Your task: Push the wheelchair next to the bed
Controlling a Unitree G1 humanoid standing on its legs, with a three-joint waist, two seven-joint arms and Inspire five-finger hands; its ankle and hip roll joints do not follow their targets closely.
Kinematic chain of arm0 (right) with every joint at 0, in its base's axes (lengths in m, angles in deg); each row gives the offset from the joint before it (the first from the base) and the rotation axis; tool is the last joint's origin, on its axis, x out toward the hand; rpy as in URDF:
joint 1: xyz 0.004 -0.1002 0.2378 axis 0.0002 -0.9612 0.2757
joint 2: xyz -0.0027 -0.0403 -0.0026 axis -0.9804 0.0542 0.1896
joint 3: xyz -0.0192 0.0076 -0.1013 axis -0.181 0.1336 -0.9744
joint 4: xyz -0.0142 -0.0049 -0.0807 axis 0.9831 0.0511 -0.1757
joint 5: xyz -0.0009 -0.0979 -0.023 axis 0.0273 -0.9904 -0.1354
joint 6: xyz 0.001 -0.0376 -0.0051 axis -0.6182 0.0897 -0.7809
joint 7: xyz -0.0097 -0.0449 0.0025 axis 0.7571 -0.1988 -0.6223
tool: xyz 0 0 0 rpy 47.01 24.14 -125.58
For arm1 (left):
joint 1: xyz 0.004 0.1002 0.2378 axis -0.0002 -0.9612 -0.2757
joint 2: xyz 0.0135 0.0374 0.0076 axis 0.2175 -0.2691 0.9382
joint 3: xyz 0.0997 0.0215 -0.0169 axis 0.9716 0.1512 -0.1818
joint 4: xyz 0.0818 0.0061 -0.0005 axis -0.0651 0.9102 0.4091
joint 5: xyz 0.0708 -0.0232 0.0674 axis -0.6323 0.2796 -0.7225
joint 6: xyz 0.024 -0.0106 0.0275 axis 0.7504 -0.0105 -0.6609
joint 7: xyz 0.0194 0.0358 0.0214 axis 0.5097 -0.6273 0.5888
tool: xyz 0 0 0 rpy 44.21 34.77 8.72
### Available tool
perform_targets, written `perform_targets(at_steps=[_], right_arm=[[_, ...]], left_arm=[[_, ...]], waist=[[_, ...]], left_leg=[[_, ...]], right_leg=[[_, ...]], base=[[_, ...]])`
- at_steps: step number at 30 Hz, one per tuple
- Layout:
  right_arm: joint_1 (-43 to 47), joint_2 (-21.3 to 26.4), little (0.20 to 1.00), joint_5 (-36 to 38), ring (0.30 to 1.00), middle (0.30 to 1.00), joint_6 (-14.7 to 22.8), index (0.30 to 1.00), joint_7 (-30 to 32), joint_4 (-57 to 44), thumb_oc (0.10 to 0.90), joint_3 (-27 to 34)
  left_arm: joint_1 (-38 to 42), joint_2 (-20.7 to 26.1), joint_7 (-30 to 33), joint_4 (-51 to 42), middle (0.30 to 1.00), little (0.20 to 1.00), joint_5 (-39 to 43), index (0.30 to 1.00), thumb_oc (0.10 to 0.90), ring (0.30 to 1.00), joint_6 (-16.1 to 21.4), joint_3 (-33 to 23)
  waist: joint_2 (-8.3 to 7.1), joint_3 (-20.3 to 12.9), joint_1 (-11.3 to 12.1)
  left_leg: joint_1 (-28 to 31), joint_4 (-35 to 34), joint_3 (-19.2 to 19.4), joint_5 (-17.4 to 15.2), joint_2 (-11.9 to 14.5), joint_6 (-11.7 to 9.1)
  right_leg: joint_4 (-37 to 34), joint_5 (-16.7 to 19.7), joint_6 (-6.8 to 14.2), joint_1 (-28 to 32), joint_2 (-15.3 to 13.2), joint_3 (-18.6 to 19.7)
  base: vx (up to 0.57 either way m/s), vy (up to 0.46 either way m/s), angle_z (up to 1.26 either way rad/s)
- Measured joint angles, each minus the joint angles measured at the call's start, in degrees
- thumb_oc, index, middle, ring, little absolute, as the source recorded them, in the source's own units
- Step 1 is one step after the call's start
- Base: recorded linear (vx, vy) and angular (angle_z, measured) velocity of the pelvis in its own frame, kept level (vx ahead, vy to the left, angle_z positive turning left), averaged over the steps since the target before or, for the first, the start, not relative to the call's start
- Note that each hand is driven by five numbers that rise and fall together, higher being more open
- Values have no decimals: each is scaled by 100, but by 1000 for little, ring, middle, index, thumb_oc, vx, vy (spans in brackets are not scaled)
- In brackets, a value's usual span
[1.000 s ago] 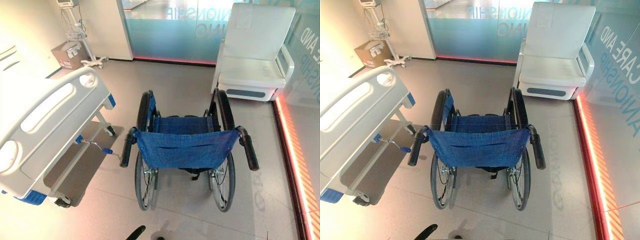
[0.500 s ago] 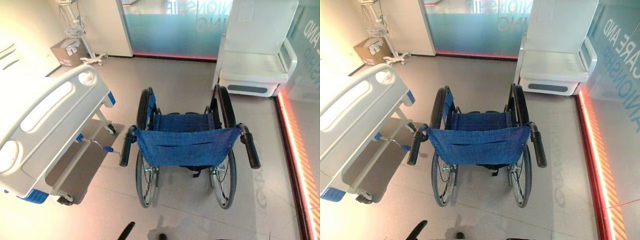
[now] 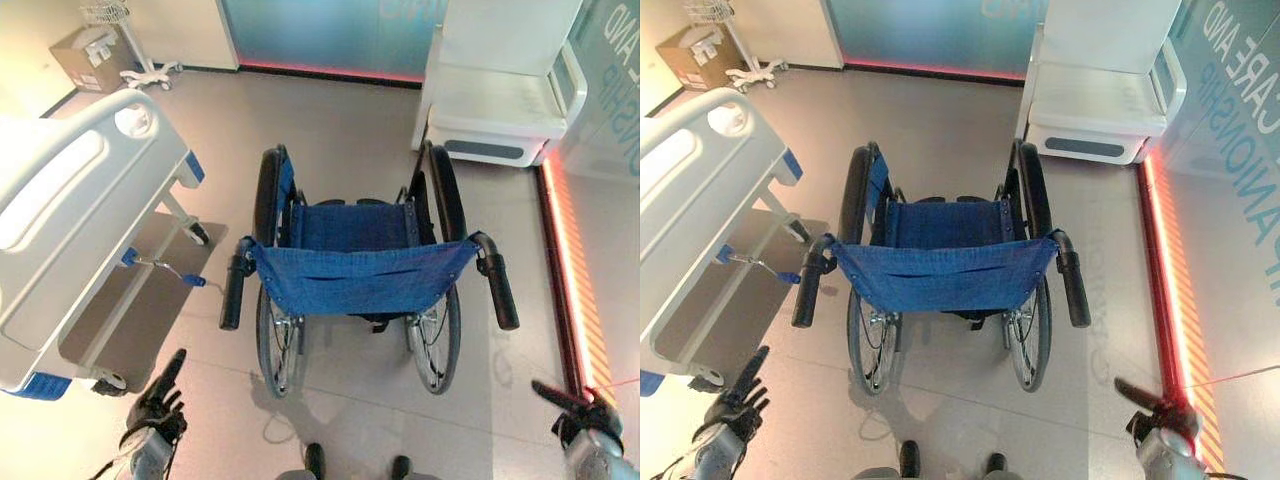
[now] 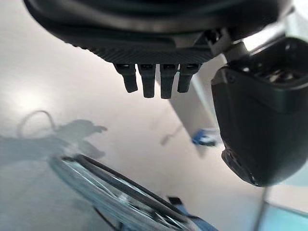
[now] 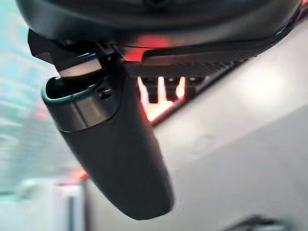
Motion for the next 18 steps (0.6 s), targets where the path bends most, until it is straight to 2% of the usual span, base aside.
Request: perform_targets(at_steps=[4, 7, 13, 16, 18], right_arm=[[-55, 69, 900, -49, 900, 900, -91, 900, 447, -1190, 800, 219], [-33, 90, 900, -351, 900, 900, -186, 900, 602, -2085, 800, 258], [219, 265, 900, -504, 900, 900, -240, 900, 634, -2668, 800, 251], [237, 424, 900, -530, 900, 900, -340, 900, 607, -3036, 800, 241], [295, 596, 900, -599, 900, 900, -369, 900, 494, -3352, 800, 82]], left_arm=[[-228, 13, 30, -935, 900, 900, 218, 900, 800, 900, -160, -201], [-238, 40, 144, -1584, 900, 900, 246, 900, 800, 900, -355, -218], [-173, 479, 315, -2335, 900, 900, 252, 900, 800, 900, -611, -256], [-142, 562, 308, -2864, 900, 900, 801, 900, 800, 900, -769, -451], [-10, 572, 83, -3395, 900, 900, 1081, 900, 800, 900, -888, -394]], waist=[[37, 16, -3], [112, 61, -3], [164, 83, 20], [185, 102, 61], [218, 125, 141]], left_leg=[[46, 0, 0, 0, 4, 0], [62, 0, 2, 1, 1, 1], [78, 1, 4, 1, -5, 1], [75, 1, 3, 1, -3, 1], [76, 1, 3, 2, -1, 1]], right_leg=[[-1, 2, 0, 43, 3, 8], [0, 15, 2, 56, 0, 18], [0, 17, 2, 69, -4, 24], [0, 17, 3, 69, -7, 22], [0, 17, 3, 69, -5, 23]], base=[[58, -7, -1], [32, -2, 0], [6, -1, 0], [0, 0, 0], [-37, -17, 0]])
